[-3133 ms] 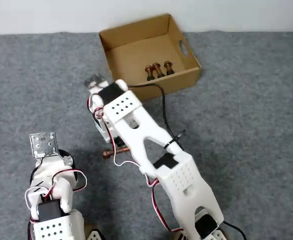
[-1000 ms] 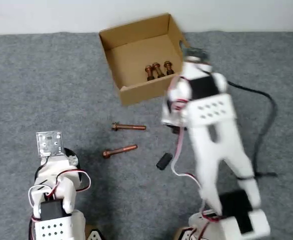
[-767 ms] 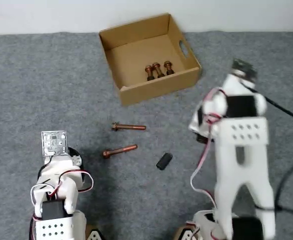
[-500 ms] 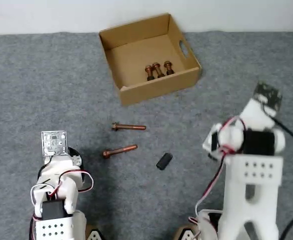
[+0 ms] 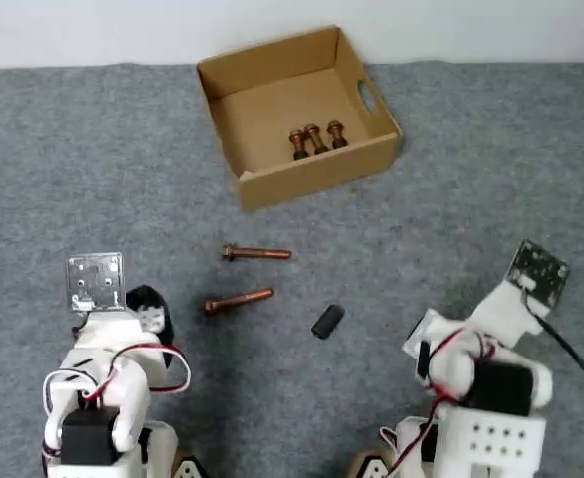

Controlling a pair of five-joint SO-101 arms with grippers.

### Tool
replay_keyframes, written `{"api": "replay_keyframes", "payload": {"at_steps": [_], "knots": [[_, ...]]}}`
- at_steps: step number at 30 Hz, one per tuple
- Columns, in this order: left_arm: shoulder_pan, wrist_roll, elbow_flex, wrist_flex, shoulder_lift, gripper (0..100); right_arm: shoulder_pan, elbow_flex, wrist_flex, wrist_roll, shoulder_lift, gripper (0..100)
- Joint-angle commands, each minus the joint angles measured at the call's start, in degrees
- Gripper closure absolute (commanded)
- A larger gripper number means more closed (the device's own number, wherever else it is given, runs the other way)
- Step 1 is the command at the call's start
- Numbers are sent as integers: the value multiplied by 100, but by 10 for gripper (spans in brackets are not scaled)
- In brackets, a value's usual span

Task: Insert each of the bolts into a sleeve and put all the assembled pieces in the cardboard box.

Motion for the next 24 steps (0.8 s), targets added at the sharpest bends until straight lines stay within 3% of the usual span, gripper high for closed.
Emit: {"api": "replay_keyframes", "payload": {"at_steps": [1,4,11,24], "knots": [[563,299,-479,79,9,995,66,255,-233,-26,-831,991],[905,316,-470,88,9,995,66,651,-321,273,-1569,990],[958,668,-734,105,457,995,66,1037,-505,484,-2862,991],[967,2514,-3978,97,5240,995,40,1143,-593,492,-3055,991]]}}
